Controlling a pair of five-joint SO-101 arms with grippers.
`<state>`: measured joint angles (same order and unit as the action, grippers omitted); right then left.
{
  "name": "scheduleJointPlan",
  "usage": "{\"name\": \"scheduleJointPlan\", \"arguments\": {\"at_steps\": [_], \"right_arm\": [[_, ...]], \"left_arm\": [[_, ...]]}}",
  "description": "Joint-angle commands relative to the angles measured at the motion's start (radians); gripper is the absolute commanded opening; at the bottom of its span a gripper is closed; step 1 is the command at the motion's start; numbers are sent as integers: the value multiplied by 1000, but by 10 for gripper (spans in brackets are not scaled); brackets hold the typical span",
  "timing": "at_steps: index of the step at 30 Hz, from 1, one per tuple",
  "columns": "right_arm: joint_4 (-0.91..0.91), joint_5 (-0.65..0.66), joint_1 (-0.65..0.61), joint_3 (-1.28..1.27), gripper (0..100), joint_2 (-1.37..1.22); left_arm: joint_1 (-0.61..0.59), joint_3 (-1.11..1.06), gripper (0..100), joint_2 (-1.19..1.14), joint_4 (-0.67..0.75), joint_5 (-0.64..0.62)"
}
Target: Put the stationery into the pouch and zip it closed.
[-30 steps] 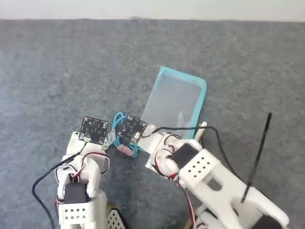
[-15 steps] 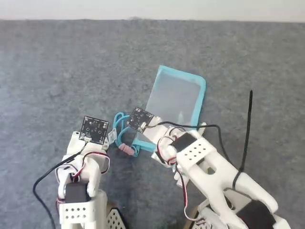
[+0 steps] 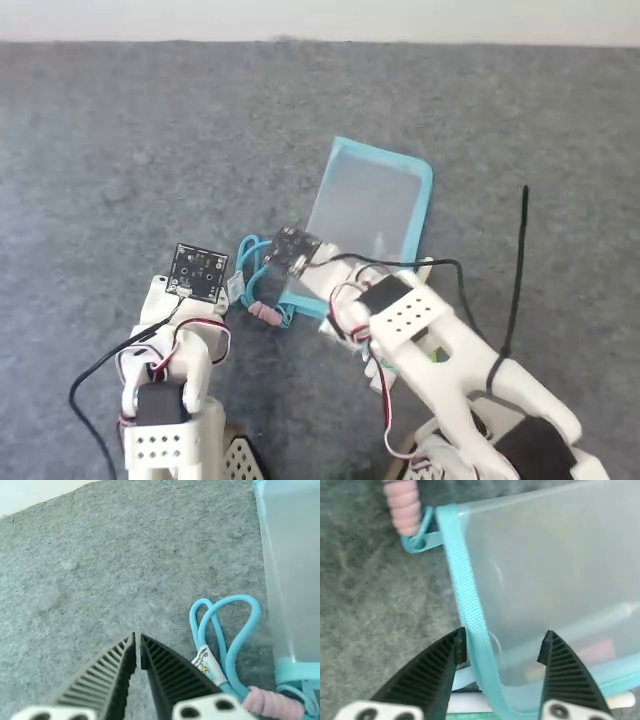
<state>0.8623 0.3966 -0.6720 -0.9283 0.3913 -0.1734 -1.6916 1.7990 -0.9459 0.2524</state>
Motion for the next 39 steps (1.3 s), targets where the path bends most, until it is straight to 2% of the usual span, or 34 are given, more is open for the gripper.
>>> {"name": "scheduleJointPlan", "arguments": {"at_steps": [1, 9, 15, 18, 21, 26, 31, 35, 37, 39], "right_arm": [[-27, 15, 79, 61, 245, -8], [-38, 14, 168, 175, 245, -31], [-25, 9, 228, 348, 245, -252], [42, -15, 255, 434, 243, -312], [94, -75, 239, 445, 243, -260], [127, -132, 94, 365, 243, -68], [124, -138, -87, 284, 245, 35], [73, -155, -163, 279, 245, -1], [36, -227, -180, 295, 244, -47], [5, -299, -189, 318, 243, -107]], "left_arm": [[-6, 8, 12, 26, -5, -15], [-6, 8, 12, 26, -5, -15], [-6, 8, 12, 26, -5, -15], [-6, 8, 12, 26, -3, -15], [-6, 8, 12, 26, -2, -15], [-12, 8, 12, 26, 0, -15], [-137, 8, 12, 26, 12, -12], [-400, 8, 12, 26, 104, -15], [-505, 8, 12, 26, 141, -18], [-542, 8, 12, 26, 133, -18]]}}
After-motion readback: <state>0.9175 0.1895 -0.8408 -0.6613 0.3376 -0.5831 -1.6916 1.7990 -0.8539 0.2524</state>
